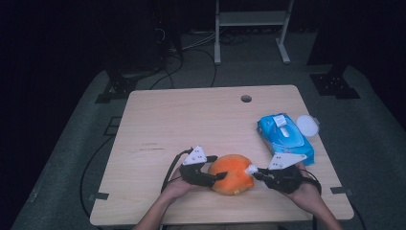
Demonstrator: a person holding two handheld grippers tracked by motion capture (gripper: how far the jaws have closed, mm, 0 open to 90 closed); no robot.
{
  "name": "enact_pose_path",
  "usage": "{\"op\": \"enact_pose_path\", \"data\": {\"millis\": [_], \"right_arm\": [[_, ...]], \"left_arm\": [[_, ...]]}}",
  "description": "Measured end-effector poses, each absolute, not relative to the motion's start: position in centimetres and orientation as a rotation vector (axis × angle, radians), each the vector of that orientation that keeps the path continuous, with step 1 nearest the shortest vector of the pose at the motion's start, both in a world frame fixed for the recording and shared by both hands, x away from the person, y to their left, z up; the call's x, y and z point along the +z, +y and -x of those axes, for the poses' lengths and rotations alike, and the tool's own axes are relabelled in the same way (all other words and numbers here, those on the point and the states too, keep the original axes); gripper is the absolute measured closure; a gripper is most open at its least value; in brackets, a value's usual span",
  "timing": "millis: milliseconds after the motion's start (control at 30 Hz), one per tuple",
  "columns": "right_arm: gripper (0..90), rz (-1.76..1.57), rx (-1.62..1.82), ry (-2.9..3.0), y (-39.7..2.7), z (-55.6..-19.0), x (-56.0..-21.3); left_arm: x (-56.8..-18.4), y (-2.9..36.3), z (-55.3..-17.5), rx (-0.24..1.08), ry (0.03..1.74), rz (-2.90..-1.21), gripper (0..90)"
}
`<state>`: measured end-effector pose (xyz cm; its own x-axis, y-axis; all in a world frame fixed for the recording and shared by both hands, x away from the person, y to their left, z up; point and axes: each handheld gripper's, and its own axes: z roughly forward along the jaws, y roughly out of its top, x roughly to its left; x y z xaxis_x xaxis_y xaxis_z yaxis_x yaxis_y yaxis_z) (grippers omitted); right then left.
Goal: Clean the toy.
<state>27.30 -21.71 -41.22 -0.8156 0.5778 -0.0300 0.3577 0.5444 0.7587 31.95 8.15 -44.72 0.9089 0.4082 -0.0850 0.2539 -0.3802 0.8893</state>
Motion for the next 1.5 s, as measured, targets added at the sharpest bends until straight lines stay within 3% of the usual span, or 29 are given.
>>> {"op": "enact_pose_path", "data": {"millis": [300,533,733,1067,1233,1500], "right_arm": [[79.9,-0.686,1.203,2.489,-19.4,-26.3,-39.9],[80.0,-0.788,1.189,2.501,-21.4,-27.1,-41.1],[79.7,-0.675,1.262,2.551,-19.8,-26.2,-40.5],[79.7,-0.894,1.248,2.479,-22.0,-28.5,-42.0],[79.8,-0.883,1.332,2.423,-21.2,-27.9,-41.1],[79.7,-0.913,1.313,2.423,-21.5,-28.3,-41.8]], "left_arm": [[-44.8,8.0,-31.8,0.187,0.475,-1.985,29.7],[-44.9,8.4,-32.2,0.162,0.52,-1.959,29.7],[-45.0,8.2,-31.9,0.169,0.524,-1.956,29.8],[-44.9,7.4,-31.1,0.157,0.403,-1.982,30.5],[-44.9,7.6,-30.8,0.143,0.358,-1.993,29.6],[-44.8,8.0,-31.2,0.16,0.399,-1.984,29.7]]}}
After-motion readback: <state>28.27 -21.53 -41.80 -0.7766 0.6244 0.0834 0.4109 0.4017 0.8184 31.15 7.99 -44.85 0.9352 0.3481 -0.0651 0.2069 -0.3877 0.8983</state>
